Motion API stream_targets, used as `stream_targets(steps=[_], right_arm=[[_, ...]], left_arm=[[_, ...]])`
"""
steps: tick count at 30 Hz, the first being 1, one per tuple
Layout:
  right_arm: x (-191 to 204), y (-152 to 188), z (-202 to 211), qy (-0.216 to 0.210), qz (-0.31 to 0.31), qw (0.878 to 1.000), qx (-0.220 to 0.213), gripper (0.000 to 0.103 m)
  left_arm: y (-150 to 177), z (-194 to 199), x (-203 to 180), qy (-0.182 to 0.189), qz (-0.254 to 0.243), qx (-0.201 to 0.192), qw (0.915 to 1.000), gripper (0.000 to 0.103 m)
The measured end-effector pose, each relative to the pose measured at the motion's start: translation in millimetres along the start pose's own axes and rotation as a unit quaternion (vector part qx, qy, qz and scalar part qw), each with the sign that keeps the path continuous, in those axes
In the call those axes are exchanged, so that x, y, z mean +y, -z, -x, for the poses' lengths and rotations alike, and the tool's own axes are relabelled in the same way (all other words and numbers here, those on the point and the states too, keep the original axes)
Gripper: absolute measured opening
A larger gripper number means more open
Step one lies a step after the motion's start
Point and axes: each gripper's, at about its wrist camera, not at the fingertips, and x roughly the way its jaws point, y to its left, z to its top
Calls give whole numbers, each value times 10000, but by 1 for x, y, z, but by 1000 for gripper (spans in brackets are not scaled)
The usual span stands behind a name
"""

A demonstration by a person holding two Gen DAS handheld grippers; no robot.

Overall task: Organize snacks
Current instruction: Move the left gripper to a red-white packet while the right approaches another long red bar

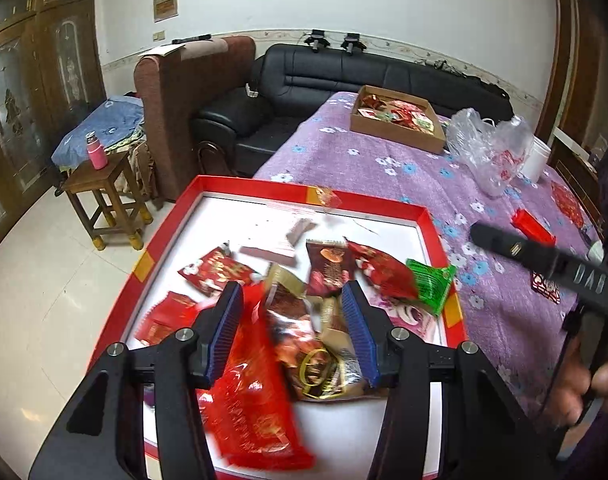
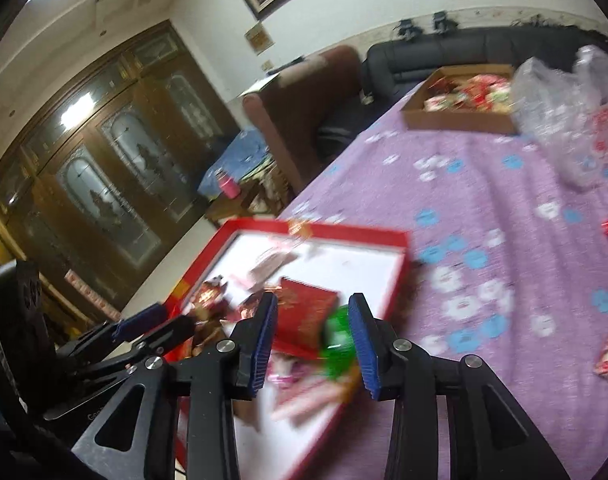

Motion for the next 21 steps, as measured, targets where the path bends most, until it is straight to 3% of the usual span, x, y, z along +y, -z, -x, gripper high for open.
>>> stream_targets(steps=[2, 7, 10, 12, 15, 18, 20, 21], right_arm=[[-28, -5, 26, 354, -118, 9990, -231, 44], [-75, -13, 64, 773, -475, 9943, -564, 45], [-114, -21, 97, 1158, -757, 9871, -806, 55], [-143, -26, 117, 1422, -923, 9804, -999, 61], [-199, -25, 138, 1901, -1322, 9641, -1299, 62], [-230, -12, 143, 1864, -1744, 9552, -1499, 62], [-259, -6, 142, 1927, -2385, 9442, -1203, 62], [-267, -4, 147, 1817, -2523, 9418, -1278, 62]], left_arm=[[1, 0, -7, 43, -96, 24, 9999, 51], [1, -1, -31, 107, -376, 81, 9992, 56], [1, -1, -49, 154, -581, 128, 9981, 57], [1, -1, -69, 230, -808, 172, 9963, 65], [1, 3, -108, 394, -1283, 162, 9908, 68], [3, 3, -150, 570, -1853, 128, 9809, 72], [2, 0, -177, 744, -2175, 120, 9731, 76], [1, -4, -192, 876, -2326, 143, 9685, 76]])
